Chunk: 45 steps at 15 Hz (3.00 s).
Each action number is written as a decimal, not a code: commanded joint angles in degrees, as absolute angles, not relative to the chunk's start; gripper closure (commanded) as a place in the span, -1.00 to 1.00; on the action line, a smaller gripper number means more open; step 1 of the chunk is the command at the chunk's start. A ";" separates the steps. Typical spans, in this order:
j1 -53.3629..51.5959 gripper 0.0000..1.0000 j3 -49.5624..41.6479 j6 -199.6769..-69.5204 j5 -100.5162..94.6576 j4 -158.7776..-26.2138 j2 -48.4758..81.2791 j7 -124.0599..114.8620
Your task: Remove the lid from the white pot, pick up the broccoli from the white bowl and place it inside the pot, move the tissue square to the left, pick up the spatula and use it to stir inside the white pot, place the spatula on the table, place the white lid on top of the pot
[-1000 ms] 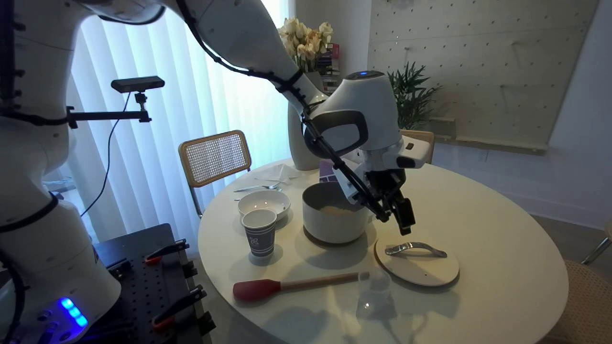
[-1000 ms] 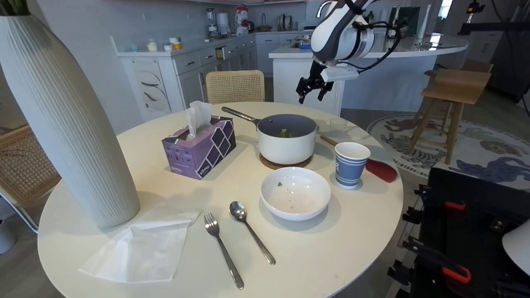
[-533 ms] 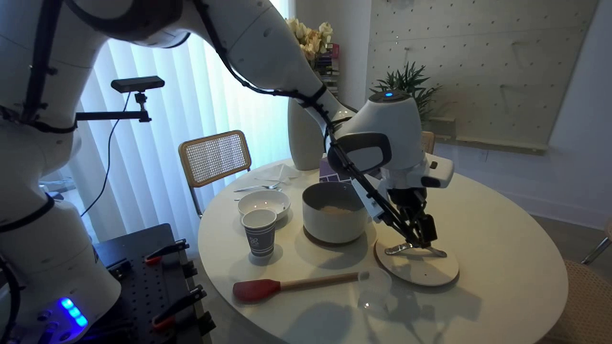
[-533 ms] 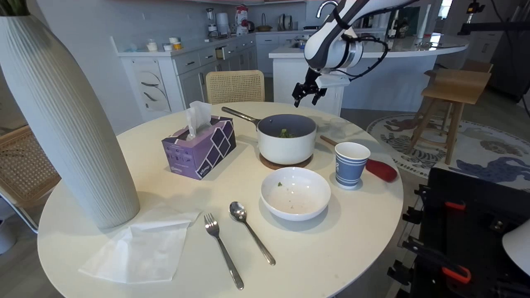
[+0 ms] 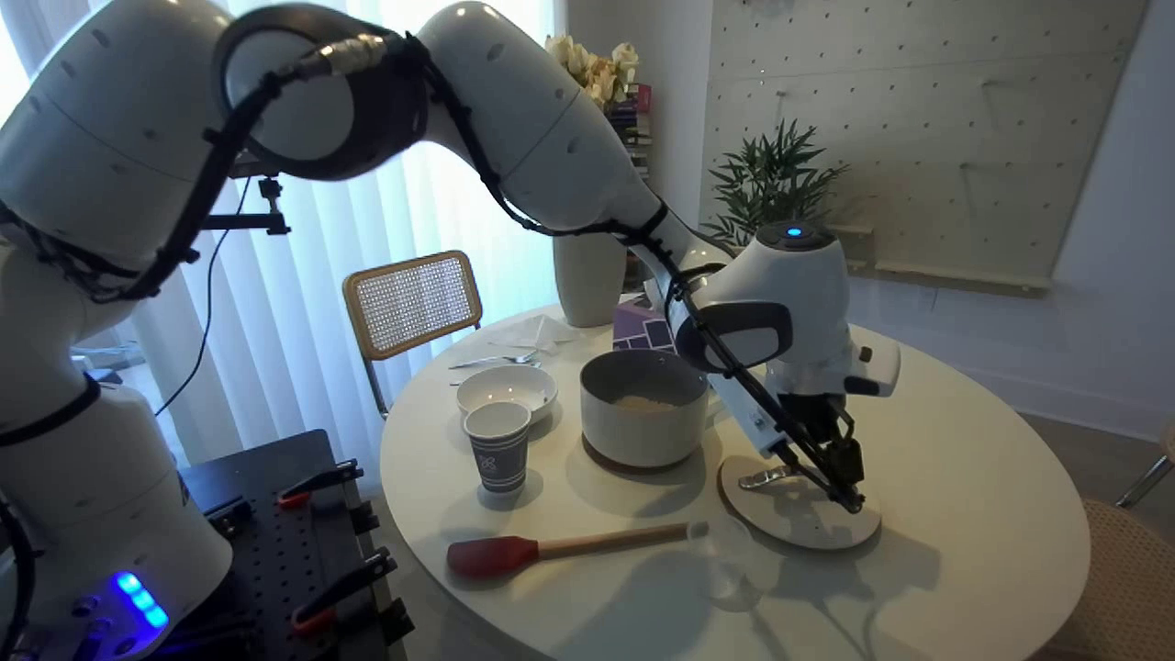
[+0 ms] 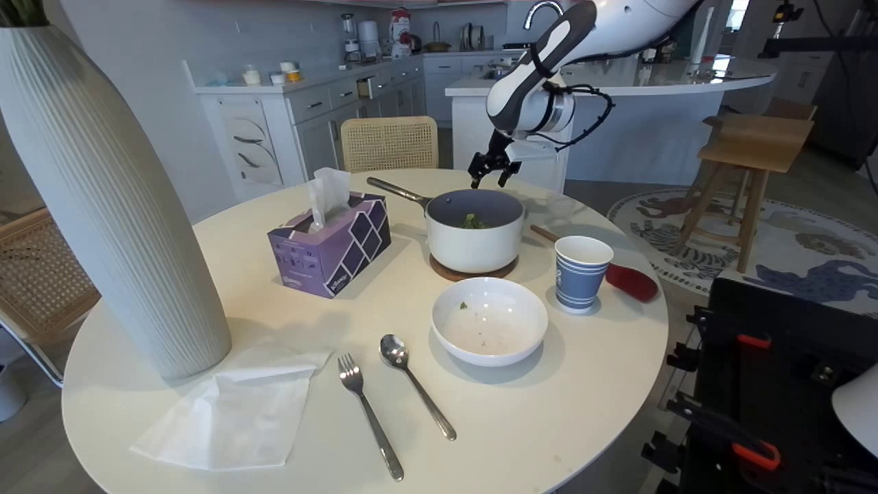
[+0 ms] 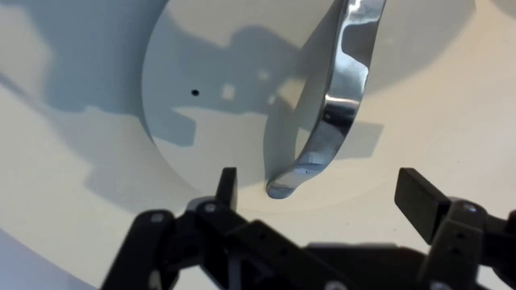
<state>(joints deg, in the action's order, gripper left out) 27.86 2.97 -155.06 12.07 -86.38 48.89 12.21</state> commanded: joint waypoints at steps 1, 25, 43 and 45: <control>27.78 -1.00 4.25 -150.08 12.64 -78.06 53.90 13.52; 20.37 -0.31 -8.06 -115.75 6.57 -53.41 63.67 -2.97; 19.86 0.88 -8.05 -116.06 6.57 -56.44 59.18 -2.90; 19.60 0.88 -8.19 -115.97 6.39 -57.12 57.90 -2.96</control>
